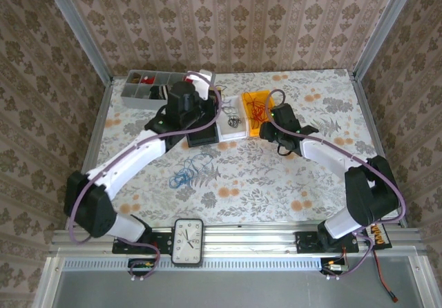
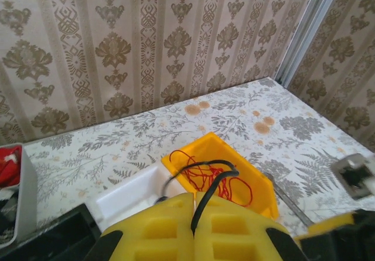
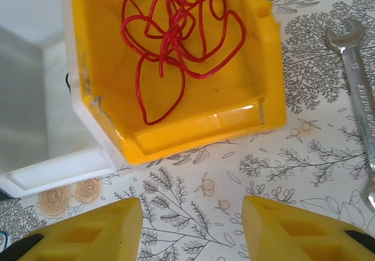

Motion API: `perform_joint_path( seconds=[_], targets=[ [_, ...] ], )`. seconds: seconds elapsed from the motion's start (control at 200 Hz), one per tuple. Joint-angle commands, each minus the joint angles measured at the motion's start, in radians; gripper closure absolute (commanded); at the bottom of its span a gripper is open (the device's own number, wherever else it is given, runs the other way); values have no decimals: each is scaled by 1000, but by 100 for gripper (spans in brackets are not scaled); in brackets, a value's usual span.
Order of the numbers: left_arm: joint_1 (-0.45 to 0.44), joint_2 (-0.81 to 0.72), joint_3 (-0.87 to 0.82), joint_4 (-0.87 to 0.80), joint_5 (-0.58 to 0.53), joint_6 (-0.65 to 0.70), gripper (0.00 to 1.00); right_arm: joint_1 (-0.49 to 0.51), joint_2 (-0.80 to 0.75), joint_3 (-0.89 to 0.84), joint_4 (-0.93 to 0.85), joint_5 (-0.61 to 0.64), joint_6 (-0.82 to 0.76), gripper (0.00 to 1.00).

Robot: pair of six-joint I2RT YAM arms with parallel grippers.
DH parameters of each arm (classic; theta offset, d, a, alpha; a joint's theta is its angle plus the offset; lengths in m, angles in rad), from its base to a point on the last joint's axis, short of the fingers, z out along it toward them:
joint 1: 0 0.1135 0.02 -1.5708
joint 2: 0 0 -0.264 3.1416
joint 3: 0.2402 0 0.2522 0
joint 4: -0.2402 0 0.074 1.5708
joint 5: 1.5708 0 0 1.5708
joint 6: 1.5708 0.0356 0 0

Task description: Untangle the cables

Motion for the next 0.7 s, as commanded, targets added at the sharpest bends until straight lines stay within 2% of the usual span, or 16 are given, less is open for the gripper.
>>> perform_joint_path(
  seconds=[0.0, 0.135, 0.25, 0.455, 0.695],
  targets=[
    [-5, 114, 51, 64, -43, 58, 100, -8, -41, -10, 17, 23, 2, 51],
    [-10, 237, 94, 118, -101, 51, 100, -19, -70, -29, 9, 29, 1, 51],
    [-10, 283, 107, 159, -133, 17, 100, -32, -102, -57, 4, 32, 4, 51],
    [0, 270, 71, 249, -153, -9, 100, -43, -126, -94, -2, 30, 2, 51],
    [7, 205, 58, 359, -110, -9, 100, -46, -126, -104, 15, 21, 10, 51]
  ],
)
